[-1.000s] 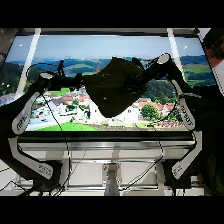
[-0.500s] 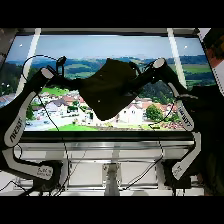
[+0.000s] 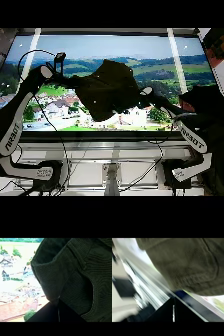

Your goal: Fold the clothes and pants, and hang the long-sleeved shirts on hangers.

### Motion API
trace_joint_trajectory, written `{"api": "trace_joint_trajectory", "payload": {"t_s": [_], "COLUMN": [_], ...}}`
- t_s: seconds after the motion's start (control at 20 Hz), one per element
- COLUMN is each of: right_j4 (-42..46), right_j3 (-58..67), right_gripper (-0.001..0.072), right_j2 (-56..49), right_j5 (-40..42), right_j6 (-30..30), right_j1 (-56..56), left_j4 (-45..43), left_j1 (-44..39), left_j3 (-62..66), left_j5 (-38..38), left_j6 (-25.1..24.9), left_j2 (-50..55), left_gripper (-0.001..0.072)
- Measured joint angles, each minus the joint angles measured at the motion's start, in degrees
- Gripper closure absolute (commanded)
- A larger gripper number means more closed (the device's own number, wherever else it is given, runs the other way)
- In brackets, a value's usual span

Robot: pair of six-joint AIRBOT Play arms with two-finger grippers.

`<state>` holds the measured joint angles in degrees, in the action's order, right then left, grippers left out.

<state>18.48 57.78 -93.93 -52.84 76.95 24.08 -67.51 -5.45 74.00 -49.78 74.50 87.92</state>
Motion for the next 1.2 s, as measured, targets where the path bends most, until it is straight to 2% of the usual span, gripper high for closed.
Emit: {"api": "trace_joint_trajectory", "payload": {"t_s": [0.05, 0.1, 0.3, 0.55, 0.65, 0.75, 1.1, 1.15, 1.2], "right_j4": [-1.4, -2.4, -3.1, -0.9, -0.5, -0.4, -0.9, -0.8, -0.6], "right_j3": [-1.7, -2.8, -5.0, -5.7, -5.8, -5.8, -5.7, -5.5, -5.2], "right_gripper": [0.0261, 0.019, 0.019, 0.0191, 0.023, 0.0331, 0.0333, 0.0364, 0.0568], "right_j2": [0.7, 1.1, 2.0, 1.6, 1.2, 1.0, 0.7, 0.7, 0.7], "right_j5": [2.7, 4.4, 9.4, 11.6, 13.0, 16.0, 24.9, 26.1, 27.4], "right_j6": [1.4, 2.8, 10.8, 20.1, 22.5, 24.6, 27.3, 27.3, 27.3], "right_j1": [1.3, 2.6, 6.9, 9.8, 11.0, 11.9, 12.6, 12.6, 12.6], "left_j4": [-0.2, -0.2, 0.0, 0.2, 0.2, 0.3, 2.6, 2.9, 3.1], "left_j1": [0.0, 0.0, -0.1, -0.2, -0.2, -0.2, -0.2, -0.2, -0.2], "left_j3": [0.0, 0.0, 0.0, 0.0, 0.0, 0.0, 0.0, 0.0, 0.0], "left_j5": [-0.1, -0.3, -1.0, -1.3, -1.4, -1.5, -1.6, -1.8, -1.9], "left_j6": [0.0, 0.0, -0.1, -0.3, -0.3, -0.3, -0.3, -0.3, -0.3], "left_j2": [0.0, -0.1, -0.2, -0.2, -0.2, -0.2, -0.2, -0.2, -0.2], "left_gripper": [0.0688, 0.0688, 0.0689, 0.0689, 0.0689, 0.0689, 0.0689, 0.0689, 0.0689]}}
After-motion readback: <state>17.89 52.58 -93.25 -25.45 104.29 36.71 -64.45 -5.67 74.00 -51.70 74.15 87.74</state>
